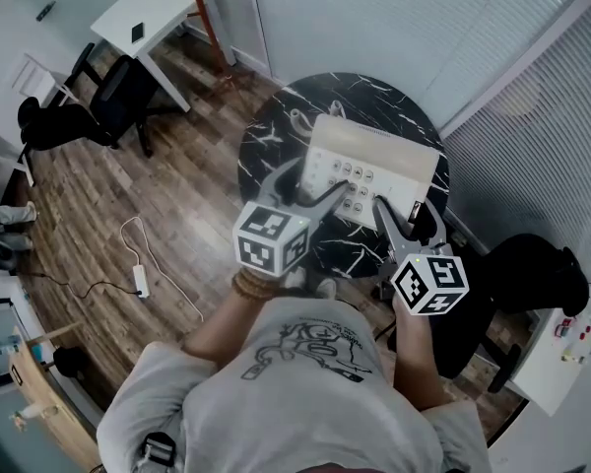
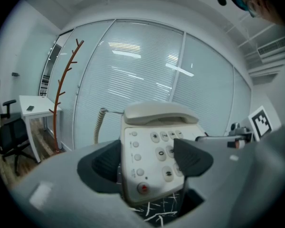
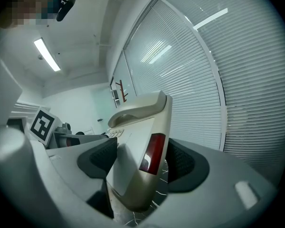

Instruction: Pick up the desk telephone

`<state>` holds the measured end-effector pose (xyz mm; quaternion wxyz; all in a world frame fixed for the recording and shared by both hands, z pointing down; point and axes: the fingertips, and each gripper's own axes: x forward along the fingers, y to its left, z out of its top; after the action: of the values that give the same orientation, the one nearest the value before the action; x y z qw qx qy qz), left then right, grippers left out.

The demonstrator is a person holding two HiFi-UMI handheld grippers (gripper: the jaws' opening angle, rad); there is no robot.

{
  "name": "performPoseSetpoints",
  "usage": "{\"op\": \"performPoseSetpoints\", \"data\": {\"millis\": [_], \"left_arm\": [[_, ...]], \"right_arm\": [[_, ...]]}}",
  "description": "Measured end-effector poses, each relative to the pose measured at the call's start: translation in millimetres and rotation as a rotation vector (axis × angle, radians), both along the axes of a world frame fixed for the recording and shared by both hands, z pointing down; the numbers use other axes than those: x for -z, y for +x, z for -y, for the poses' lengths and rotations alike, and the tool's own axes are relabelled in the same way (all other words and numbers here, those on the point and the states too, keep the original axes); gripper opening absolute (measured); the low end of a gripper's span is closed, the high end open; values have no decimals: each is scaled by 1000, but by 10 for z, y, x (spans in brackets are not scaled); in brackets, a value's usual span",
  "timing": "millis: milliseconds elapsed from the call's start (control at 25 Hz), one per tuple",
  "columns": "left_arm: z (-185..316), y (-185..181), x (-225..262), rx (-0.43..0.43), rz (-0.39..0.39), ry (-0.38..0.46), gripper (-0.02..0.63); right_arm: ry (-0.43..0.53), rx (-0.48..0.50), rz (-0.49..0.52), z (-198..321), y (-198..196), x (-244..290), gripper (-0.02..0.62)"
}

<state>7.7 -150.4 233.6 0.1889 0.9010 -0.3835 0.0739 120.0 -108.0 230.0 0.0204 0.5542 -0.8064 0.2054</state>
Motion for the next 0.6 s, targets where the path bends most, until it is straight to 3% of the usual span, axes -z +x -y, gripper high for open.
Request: {"op": "performPoseSetpoints", "data": {"millis": [600], "left_arm": [[16,-64,-64,8,-3,-15,347]], "right_arm": [[-13,0,8,23,-62,-52,316]]}}
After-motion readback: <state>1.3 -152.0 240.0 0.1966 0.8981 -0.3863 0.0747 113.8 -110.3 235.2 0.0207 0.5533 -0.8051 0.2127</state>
